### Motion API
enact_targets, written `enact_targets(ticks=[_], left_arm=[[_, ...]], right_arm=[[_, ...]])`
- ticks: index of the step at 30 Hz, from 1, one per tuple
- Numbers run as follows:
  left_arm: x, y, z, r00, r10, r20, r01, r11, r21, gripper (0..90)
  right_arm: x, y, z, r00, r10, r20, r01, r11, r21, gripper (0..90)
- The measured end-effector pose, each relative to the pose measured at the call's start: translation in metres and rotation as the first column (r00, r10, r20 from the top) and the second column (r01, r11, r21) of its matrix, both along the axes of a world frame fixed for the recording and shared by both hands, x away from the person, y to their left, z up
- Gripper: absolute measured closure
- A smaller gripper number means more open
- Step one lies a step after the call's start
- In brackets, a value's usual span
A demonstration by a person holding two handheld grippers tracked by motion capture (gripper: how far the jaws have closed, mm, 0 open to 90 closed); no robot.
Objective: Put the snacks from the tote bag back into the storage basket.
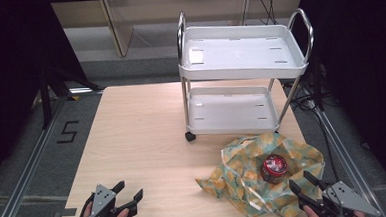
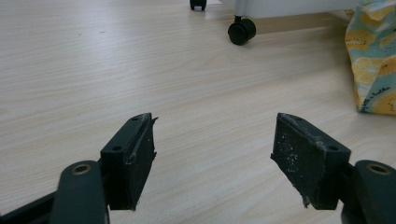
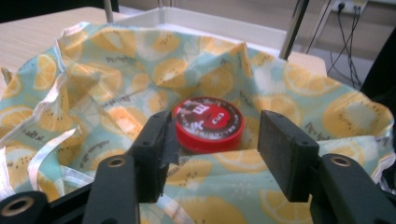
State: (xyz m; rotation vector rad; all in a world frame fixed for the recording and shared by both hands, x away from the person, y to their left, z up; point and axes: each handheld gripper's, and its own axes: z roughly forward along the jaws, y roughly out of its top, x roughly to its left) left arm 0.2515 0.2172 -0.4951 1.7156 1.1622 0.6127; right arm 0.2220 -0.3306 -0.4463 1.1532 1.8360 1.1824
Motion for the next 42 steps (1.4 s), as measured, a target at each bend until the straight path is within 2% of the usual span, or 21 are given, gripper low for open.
enact_targets(ticks=[4, 11, 12, 14, 17, 18, 20, 21, 22, 24, 25, 27, 30, 31, 32, 35, 37, 38, 39, 40, 42], left_arm=[[0.001, 0.001, -0.001, 1.0000, -0.005, -0.005, 0.005, 1.0000, -0.008, 29.0], [-0.003, 0.003, 0.000, 0.9997, 0.017, -0.015, -0.018, 0.9998, -0.009, 28.8], [-0.002, 0.003, 0.000, 0.9998, 0.015, -0.009, -0.015, 0.9998, -0.015, 28.8], [-0.002, 0.003, 0.001, 0.9998, 0.018, -0.012, -0.018, 0.9998, -0.012, 28.8], [-0.001, 0.003, 0.000, 0.9999, 0.012, -0.006, -0.012, 0.9996, -0.025, 28.8], [-0.001, 0.004, 0.000, 0.9999, 0.014, -0.008, -0.015, 0.9997, -0.022, 28.8], [-0.002, 0.004, 0.001, 0.9998, 0.017, -0.005, -0.018, 0.9997, -0.018, 28.8], [-0.001, 0.004, 0.000, 0.9999, 0.015, 0.001, -0.015, 0.9995, -0.026, 28.8], [-0.001, 0.005, 0.000, 0.9999, 0.016, 0.001, -0.016, 0.9995, -0.027, 28.8], [-0.002, 0.004, 0.000, 0.9999, 0.016, -0.001, -0.016, 0.9994, -0.030, 28.8], [-0.002, 0.004, 0.000, 0.9999, 0.016, 0.000, -0.016, 0.9995, -0.028, 28.8], [-0.002, 0.003, 0.001, 0.9998, 0.021, -0.005, -0.021, 0.9995, -0.024, 28.8], [-0.002, 0.003, 0.001, 0.9998, 0.020, -0.006, -0.020, 0.9997, -0.015, 28.6], [-0.002, 0.003, 0.001, 0.9998, 0.020, -0.006, -0.020, 0.9997, -0.015, 28.7], [-0.002, 0.003, 0.000, 0.9999, 0.013, 0.003, -0.013, 0.9995, -0.029, 28.7], [-0.002, 0.003, 0.000, 0.9998, 0.018, 0.002, -0.018, 0.9992, -0.034, 28.6], [-0.001, 0.005, 0.000, 1.0000, 0.006, -0.006, -0.006, 0.9999, -0.016, 28.5], [-0.001, 0.004, -0.001, 0.9999, 0.012, -0.008, -0.013, 0.9997, -0.022, 28.5], [-0.001, 0.004, -0.001, 0.9999, 0.012, -0.008, -0.013, 0.9997, -0.022, 28.5], [-0.002, 0.003, 0.000, 0.9997, 0.022, -0.011, -0.022, 0.9996, -0.018, 28.5], [-0.002, 0.003, 0.000, 0.9998, 0.019, -0.009, -0.019, 0.9996, -0.020, 28.5]], right_arm=[[0.002, 0.003, 0.000, 0.9982, -0.009, -0.059, 0.010, 1.000, 0.017, 45.9], [0.018, 0.013, 0.008, 0.9897, -0.007, -0.143, 0.002, 0.999, -0.034, 44.6], [0.021, 0.019, 0.014, 0.9787, -0.029, -0.203, 0.026, 1.000, -0.018, 44.6], [0.024, 0.021, 0.017, 0.9787, -0.027, -0.203, 0.024, 1.000, -0.018, 44.6], [0.035, 0.022, 0.028, 0.9702, -0.023, -0.241, 0.010, 0.998, -0.055, 44.3], [0.036, 0.025, 0.031, 0.9600, -0.042, -0.277, 0.031, 0.999, -0.043, 44.2], [0.042, 0.027, 0.037, 0.9589, -0.045, -0.280, 0.036, 0.999, -0.039, 43.4], [0.046, 0.028, 0.038, 0.9535, -0.047, -0.298, 0.038, 0.999, -0.036, 41.8], [0.055, 0.028, 0.041, 0.9301, -0.043, -0.365, 0.034, 0.999, -0.029, 38.6], [0.061, 0.025, 0.040, 0.9243, -0.027, -0.381, 0.011, 0.999, -0.044, 37.0], [0.063, 0.027, 0.041, 0.9025, -0.047, -0.428, 0.036, 0.999, -0.035, 36.1], [0.072, 0.026, 0.042, 0.9023, -0.032, -0.430, 0.006, 0.998, -0.063, 33.2], [0.084, 0.031, 0.043, 0.8672, -0.069, -0.493, 0.043, 0.997, -0.063, 29.0], [0.084, 0.031, 0.043, 0.8672, -0.069, -0.493, 0.043, 0.997, -0.063, 29.0], [0.089, 0.033, 0.040, 0.8560, -0.079, -0.511, 0.049, 0.996, -0.071, 25.6], [0.095, 0.035, 0.032, 0.8545, -0.090, -0.512, 0.037, 0.993, -0.113, 23.2], [0.097, 0.039, 0.030, 0.8375, -0.115, -0.534, 0.068, 0.992, -0.107, 21.3], [0.098, 0.039, 0.029, 0.8396, -0.113, -0.531, 0.062, 0.992, -0.113, 21.3], [0.100, 0.039, 0.023, 0.8564, -0.119, -0.503, 0.065, 0.990, -0.124, 21.3], [0.100, 0.040, 0.024, 0.8356, -0.119, -0.536, 0.061, 0.990, -0.126, 20.6], [0.102, 0.041, 0.020, 0.8357, -0.111, -0.538, 0.052, 0.991, -0.124, 18.6]])
